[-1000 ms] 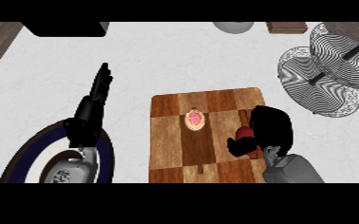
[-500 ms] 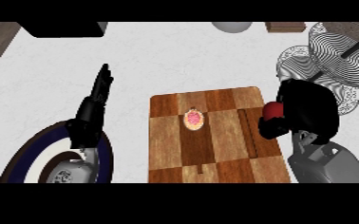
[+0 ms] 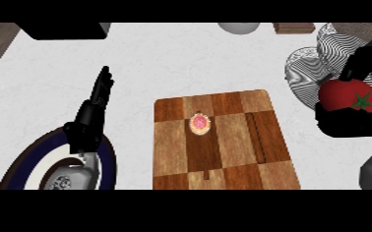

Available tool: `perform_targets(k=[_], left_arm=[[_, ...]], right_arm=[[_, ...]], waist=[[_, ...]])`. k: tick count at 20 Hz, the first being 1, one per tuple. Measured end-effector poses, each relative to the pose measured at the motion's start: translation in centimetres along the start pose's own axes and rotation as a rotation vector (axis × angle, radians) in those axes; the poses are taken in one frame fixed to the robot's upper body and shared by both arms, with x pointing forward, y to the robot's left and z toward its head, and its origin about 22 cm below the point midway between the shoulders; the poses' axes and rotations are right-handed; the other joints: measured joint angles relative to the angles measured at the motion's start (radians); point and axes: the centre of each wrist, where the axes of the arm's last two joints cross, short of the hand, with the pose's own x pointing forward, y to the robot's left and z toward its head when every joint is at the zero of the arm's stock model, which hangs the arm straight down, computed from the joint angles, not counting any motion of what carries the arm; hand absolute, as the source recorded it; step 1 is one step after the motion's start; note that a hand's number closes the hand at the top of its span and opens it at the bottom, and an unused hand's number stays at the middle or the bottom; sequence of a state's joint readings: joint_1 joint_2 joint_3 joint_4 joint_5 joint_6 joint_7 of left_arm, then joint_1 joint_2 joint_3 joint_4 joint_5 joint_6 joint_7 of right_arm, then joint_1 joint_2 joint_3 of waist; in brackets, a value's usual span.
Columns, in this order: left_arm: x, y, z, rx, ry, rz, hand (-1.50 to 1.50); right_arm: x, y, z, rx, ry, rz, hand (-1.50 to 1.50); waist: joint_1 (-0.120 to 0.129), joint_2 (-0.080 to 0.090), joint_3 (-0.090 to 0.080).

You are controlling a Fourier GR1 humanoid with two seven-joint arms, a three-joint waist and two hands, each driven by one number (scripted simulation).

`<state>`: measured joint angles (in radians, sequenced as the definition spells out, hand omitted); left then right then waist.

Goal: Pick the tomato from the cutting board and place it in the tiered basket

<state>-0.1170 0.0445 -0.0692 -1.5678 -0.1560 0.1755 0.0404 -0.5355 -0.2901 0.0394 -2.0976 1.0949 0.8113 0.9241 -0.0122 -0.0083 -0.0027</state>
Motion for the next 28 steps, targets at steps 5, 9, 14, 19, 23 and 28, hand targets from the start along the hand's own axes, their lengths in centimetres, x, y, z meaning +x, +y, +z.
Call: perform_targets(k=[5,9,14,19,23,28], left_arm=[[1.0,-0.7,-0.5,-0.010,-0.005,0.002,0.00],[0.8,-0.4,-0.7,-0.018,-0.011,0.001,0.00],[0.6,0.1,-0.9,-0.022,-0.013,0.002,0.00],[0.8,-0.7,-0.3,-0.021,-0.014,0.004,0.00],[0.7,-0.1,-0.6,-0.021,-0.013,0.004,0.00],[0.8,-0.3,-0.8,-0.028,-0.016,0.001,0.00]], right_arm=[[-0.6,-3.7,-1.2,-0.024,0.025,-0.080,1.50],[-0.3,-5.3,-2.9,-0.012,0.070,-0.204,1.50],[-0.4,-6.8,-5.8,0.007,0.119,-0.200,1.50],[-2.1,-6.9,-8.8,0.007,0.205,-0.146,1.50],[-3.0,-6.4,-11.2,-0.006,0.233,-0.109,1.50],[-4.6,-4.9,-13.7,-0.015,0.246,-0.065,1.50]], waist=[[0.006,0.002,0.001],[0.014,0.005,0.001],[0.017,0.008,0.002],[0.019,0.009,0.002],[0.020,0.010,0.002],[0.019,0.010,0.003]])
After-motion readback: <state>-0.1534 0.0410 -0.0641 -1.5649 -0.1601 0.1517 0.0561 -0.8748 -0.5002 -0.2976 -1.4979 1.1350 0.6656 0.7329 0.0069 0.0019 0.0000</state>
